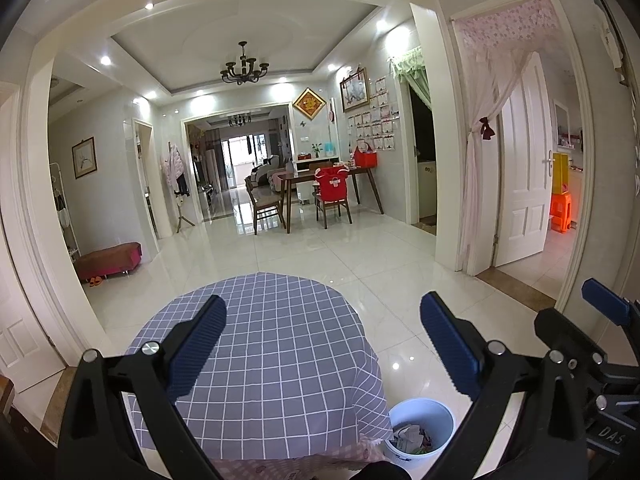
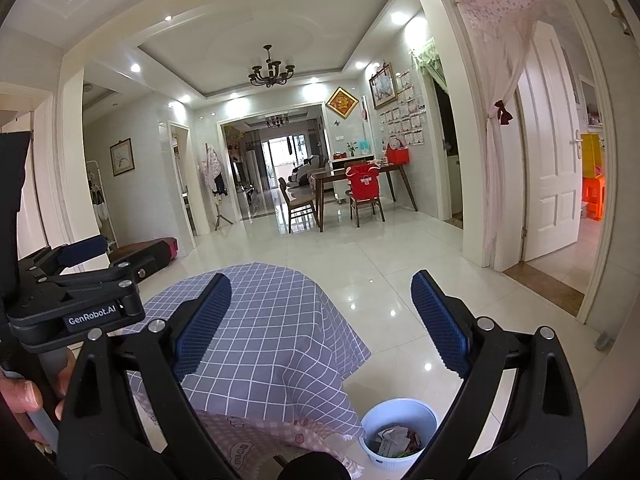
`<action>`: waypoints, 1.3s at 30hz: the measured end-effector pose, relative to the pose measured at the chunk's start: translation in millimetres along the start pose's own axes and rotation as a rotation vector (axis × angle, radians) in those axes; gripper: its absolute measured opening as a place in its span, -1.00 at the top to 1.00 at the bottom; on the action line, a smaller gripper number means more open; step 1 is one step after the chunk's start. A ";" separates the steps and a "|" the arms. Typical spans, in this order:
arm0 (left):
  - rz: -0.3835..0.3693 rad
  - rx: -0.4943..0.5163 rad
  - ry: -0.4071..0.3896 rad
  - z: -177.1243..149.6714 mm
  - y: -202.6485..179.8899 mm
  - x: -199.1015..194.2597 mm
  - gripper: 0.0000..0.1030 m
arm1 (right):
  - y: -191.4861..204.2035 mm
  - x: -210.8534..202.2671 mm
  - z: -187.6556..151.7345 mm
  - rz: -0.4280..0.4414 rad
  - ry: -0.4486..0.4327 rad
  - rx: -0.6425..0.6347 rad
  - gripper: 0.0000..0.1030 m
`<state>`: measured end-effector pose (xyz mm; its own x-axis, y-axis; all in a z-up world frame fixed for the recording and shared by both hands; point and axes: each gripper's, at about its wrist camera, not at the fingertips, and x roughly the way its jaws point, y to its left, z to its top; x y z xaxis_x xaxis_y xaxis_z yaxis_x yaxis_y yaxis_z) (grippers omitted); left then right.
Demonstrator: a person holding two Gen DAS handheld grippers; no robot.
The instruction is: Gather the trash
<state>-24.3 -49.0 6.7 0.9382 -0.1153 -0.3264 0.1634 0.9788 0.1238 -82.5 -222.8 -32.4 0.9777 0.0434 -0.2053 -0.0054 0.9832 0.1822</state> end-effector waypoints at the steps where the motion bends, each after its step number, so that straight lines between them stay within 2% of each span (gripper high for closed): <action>1: 0.001 -0.001 0.001 -0.1 0.7 0.4 -0.86 | 0.2 0.0 -0.1 0.000 0.000 0.000 -0.74; 30: -0.005 0.017 0.039 -8.8 -5.7 19.0 -0.86 | 5.9 9.2 -4.7 -0.006 0.026 0.018 -0.75; 39: -0.007 0.014 0.056 -13.2 -5.5 30.1 -0.86 | 8.9 22.9 -7.0 -0.006 0.053 0.022 -0.75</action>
<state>-1.1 -55.6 -16.1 0.9184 -0.1122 -0.3793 0.1747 0.9754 0.1344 -61.6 -211.8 -42.2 0.9652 0.0478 -0.2572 0.0054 0.9793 0.2021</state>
